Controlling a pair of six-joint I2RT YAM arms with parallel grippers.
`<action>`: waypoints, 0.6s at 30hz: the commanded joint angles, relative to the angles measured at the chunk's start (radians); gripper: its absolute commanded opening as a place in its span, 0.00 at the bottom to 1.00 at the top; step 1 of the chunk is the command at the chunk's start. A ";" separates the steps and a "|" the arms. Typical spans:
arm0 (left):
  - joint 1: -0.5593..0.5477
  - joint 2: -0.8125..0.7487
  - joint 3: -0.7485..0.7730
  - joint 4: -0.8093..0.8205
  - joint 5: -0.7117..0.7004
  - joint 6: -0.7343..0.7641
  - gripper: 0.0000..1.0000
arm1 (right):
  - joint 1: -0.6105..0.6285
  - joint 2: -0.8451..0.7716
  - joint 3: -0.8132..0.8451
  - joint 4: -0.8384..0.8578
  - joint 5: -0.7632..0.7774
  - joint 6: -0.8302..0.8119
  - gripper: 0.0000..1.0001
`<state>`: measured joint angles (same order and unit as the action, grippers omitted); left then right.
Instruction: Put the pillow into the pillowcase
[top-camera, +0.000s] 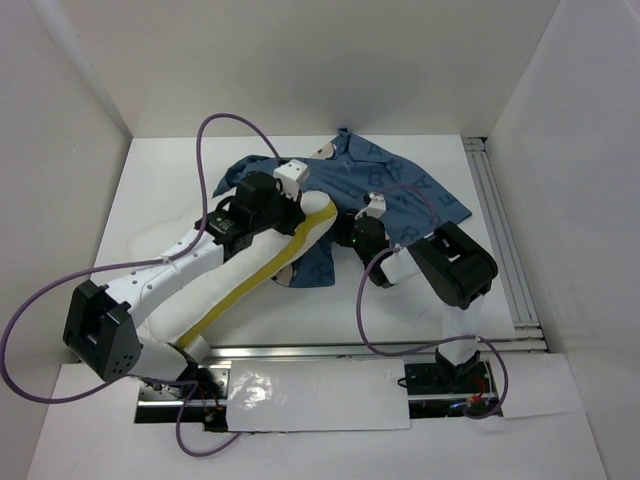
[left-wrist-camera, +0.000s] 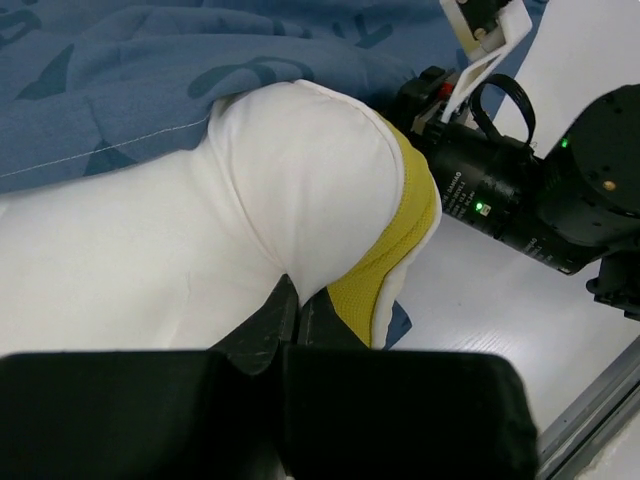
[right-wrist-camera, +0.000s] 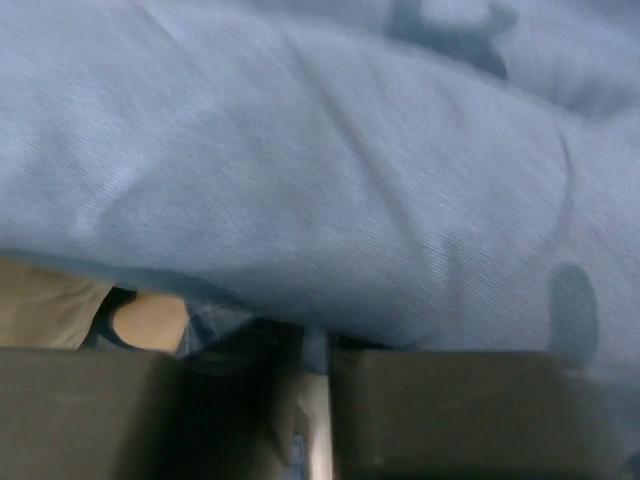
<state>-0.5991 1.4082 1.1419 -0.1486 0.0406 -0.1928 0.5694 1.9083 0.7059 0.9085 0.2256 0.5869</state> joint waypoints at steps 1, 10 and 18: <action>0.027 -0.070 -0.004 0.099 0.042 -0.027 0.00 | 0.020 -0.041 -0.031 0.199 0.075 0.005 0.01; 0.056 -0.071 -0.013 0.090 -0.019 -0.048 0.00 | 0.010 -0.344 -0.140 -0.055 -0.038 -0.068 0.00; 0.084 -0.094 0.025 0.089 0.027 -0.059 0.00 | 0.081 -0.233 -0.086 -0.066 -0.186 -0.240 0.28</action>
<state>-0.5323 1.3708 1.1217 -0.1421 0.0471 -0.2356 0.6292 1.6245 0.5846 0.8837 0.0875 0.4213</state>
